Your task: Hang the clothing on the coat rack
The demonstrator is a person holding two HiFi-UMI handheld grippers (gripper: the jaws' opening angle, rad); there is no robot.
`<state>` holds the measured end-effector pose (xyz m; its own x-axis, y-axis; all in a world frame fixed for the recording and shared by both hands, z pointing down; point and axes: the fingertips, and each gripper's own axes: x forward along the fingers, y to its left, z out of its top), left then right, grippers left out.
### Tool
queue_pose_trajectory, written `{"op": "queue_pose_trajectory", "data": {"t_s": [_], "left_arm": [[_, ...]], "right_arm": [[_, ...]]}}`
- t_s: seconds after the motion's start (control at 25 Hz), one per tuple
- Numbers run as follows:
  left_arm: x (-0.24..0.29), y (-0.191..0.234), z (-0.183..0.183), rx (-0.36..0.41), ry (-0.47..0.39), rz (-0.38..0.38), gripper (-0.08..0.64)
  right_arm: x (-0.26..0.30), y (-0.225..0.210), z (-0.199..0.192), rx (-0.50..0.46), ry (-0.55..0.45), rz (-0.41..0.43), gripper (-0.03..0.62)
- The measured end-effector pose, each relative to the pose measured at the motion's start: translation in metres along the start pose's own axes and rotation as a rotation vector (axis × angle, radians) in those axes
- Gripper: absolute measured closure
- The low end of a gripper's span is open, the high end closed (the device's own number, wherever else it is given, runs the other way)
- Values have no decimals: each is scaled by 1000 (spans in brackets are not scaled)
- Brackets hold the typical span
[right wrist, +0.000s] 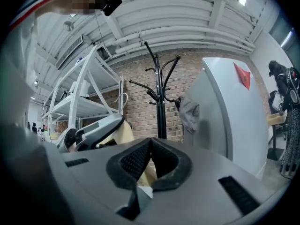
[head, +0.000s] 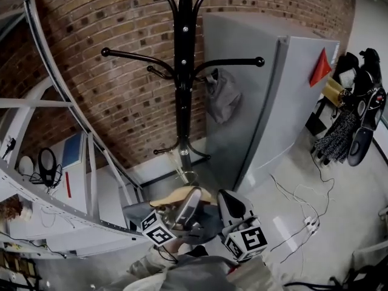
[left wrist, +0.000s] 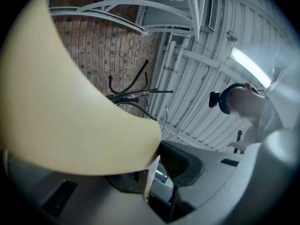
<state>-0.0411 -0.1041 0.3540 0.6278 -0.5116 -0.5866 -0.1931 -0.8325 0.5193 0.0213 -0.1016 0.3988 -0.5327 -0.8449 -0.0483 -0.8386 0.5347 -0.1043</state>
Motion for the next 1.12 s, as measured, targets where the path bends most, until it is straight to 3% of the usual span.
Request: {"op": "queue_pose_trajectory", "data": {"t_s": [0.56,1.12], "left_arm": [[38,70,33,-10,41,-60,449],[72,94,39,52,1,-27,449]], "right_arm": [[87,-33,3,-4,-13,-76,568],[123,-65,24,-45,-22,10,568]]}}
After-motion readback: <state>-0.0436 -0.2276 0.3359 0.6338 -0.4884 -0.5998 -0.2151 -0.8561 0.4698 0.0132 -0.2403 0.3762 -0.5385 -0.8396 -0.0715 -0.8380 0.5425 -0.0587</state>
